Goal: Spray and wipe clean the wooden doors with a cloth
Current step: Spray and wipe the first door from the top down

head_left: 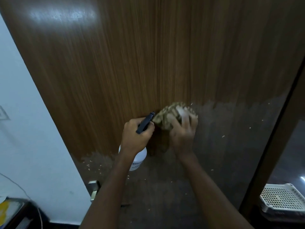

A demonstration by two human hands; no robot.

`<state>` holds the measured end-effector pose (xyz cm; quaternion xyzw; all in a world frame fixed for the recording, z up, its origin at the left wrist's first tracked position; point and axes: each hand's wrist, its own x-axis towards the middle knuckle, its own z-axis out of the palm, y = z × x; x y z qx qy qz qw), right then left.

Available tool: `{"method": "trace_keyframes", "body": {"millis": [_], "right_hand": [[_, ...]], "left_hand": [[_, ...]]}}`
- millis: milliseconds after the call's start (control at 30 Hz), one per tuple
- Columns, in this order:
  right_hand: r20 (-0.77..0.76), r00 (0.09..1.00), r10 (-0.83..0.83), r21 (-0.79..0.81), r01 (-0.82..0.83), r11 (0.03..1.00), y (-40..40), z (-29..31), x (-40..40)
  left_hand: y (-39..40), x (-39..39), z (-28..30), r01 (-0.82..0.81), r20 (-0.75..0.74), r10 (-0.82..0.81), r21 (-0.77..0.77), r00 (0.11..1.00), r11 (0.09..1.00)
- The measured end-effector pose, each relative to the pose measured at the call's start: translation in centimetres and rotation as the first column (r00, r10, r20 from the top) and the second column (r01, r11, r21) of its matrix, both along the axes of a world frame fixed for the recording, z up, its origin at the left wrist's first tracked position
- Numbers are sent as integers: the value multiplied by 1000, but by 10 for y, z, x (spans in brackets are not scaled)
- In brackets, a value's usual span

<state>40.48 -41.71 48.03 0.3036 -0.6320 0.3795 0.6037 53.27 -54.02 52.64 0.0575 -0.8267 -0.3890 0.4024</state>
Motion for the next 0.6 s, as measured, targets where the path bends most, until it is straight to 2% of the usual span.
{"method": "trace_keyframes", "body": {"millis": [33, 100, 233, 300, 367, 500, 567, 600], "right_hand": [[7, 1000, -17, -69, 17, 997, -1, 21, -4], [43, 999, -24, -91, 28, 995, -4, 25, -3], [124, 992, -4, 115, -10, 993, 17, -70, 17], [154, 988, -8, 175, -19, 984, 32, -93, 21], [162, 987, 4, 120, -23, 993, 38, -69, 11], [137, 989, -59, -117, 76, 990, 38, 31, -17], [131, 990, -47, -133, 65, 989, 37, 43, -19], [124, 991, -47, -90, 59, 994, 39, 29, -16]], "left_hand": [[4, -3, 1, -6, 1, 6, -11, 1000, 1000], [12, -7, 1, -16, 16, 17, -28, 1000, 999], [25, -13, 0, -9, 31, 10, -33, 999, 999], [30, -14, 0, 1, 37, 0, -27, 999, 1000], [37, -16, 0, -10, 42, 11, -24, 999, 1000], [47, -19, -3, -32, 41, 33, -19, 999, 999], [52, -23, -3, -38, 36, 39, -24, 999, 999], [55, -25, -3, -38, 35, 39, -23, 999, 999]]}}
